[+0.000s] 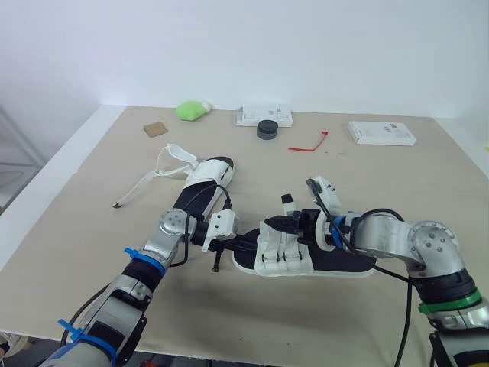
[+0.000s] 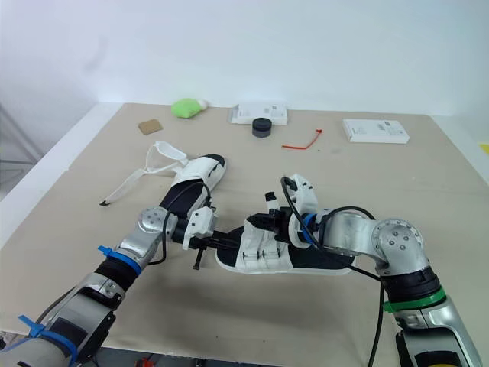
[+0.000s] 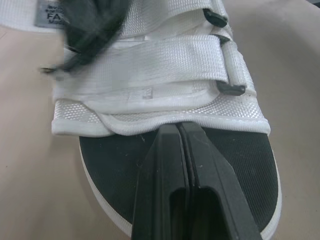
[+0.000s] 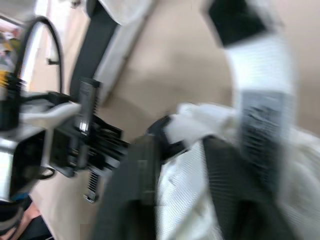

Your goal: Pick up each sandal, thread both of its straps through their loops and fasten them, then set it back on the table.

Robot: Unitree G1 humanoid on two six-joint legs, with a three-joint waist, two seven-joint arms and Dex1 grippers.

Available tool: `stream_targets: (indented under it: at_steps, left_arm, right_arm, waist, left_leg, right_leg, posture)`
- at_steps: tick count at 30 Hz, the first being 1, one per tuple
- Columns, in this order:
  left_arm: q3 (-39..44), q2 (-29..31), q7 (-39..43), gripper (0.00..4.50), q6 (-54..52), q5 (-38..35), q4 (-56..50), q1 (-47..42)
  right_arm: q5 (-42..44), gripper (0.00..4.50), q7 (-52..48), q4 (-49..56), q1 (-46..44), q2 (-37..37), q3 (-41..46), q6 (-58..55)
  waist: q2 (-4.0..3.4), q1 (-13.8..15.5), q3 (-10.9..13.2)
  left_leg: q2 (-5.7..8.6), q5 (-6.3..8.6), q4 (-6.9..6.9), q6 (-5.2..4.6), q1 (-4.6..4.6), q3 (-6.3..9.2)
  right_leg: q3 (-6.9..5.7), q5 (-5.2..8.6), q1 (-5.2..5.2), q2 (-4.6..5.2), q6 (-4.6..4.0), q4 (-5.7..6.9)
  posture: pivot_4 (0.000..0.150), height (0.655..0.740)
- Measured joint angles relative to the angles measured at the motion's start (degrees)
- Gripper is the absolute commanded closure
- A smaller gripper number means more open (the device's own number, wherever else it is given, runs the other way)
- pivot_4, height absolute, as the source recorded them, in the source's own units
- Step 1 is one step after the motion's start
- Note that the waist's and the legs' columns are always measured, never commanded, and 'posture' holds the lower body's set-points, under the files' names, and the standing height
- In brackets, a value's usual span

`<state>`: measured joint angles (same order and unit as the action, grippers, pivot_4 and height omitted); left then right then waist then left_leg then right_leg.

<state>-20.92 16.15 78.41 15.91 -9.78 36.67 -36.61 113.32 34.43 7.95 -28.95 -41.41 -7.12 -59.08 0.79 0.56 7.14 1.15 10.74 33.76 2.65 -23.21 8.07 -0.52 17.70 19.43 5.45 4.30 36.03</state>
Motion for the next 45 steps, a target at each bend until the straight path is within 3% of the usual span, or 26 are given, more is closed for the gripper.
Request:
stream_targets:
  at_steps: [2,10,17,23,29,36,45]
  left_arm:
    - [0.00,-0.01,-0.16,4.50,0.00,0.00,0.00,0.01]
    - [0.01,-0.01,-0.60,4.50,0.00,-0.01,-0.13,0.03]
    - [0.01,-0.15,1.22,4.50,0.10,-0.29,-1.12,0.02]
    - [1.56,-0.80,1.84,4.50,-3.65,-1.72,-3.77,0.87]
    - [3.62,0.89,1.80,4.50,-12.68,-4.11,-13.62,3.37]
    - [5.24,5.67,1.55,4.50,-21.86,-7.97,-26.50,5.66]
    - [11.05,12.18,-1.68,4.50,-28.75,-13.29,-39.29,6.81]
  right_arm:
    - [0.00,0.68,-0.55,-0.10,-0.98,0.29,-0.04,-0.56]
    - [-0.33,0.68,-6.65,-2.78,-2.88,0.06,1.25,-1.24]
    - [-9.34,0.68,-30.16,2.86,-4.82,-9.67,14.34,-3.20]
    - [-27.01,0.68,-58.98,18.27,13.30,-21.56,24.12,-4.18]
    - [-47.12,0.68,-76.64,26.28,29.79,-25.22,28.31,4.09]
    - [-59.75,0.68,-85.21,28.40,38.32,-25.11,28.85,11.14]
    - [-64.14,0.68,-85.07,30.82,37.69,-20.67,22.28,12.98]
  waist:
    - [-0.02,0.00,0.00]
    - [-0.21,-0.04,0.15]
    - [-0.42,0.11,0.29]
    - [-0.47,0.63,0.97]
    - [-0.59,-0.05,2.04]
    - [-0.20,-0.14,3.66]
    - [0.03,-0.21,4.03]
  left_leg:
    - [0.01,0.00,0.00,0.00,0.00,0.00]
    - [0.05,-0.01,0.00,-0.02,-0.09,-0.08]
    - [0.29,-0.06,-0.19,-0.10,-0.22,-0.17]
    - [0.35,-0.02,-0.16,-0.08,-0.46,-0.14]
    - [0.33,-0.09,-0.07,0.01,-1.19,-0.31]
    - [0.28,-0.25,-0.07,0.29,-1.43,-0.43]
    - [0.21,-0.46,-0.05,0.64,-1.43,-0.44]
  right_leg:
    - [0.06,0.00,0.01,0.01,0.00,0.00]
    - [0.20,-0.02,0.15,0.10,-0.03,0.00]
    - [0.09,0.17,0.17,-0.05,-0.03,-0.01]
    - [-0.15,0.12,0.32,-0.07,0.34,-0.02]
    - [0.01,0.01,0.78,-0.18,0.50,0.07]
    - [0.01,-0.07,0.98,-0.21,0.35,0.12]
    - [0.02,-0.15,0.99,-0.22,0.50,0.15]
  posture:
    - [0.150,0.7400]
    - [0.150,0.7400]
    - [0.150,0.7400]
    - [0.150,0.7400]
    - [0.150,0.7400]
    - [0.150,0.7400]
    - [0.150,0.7400]
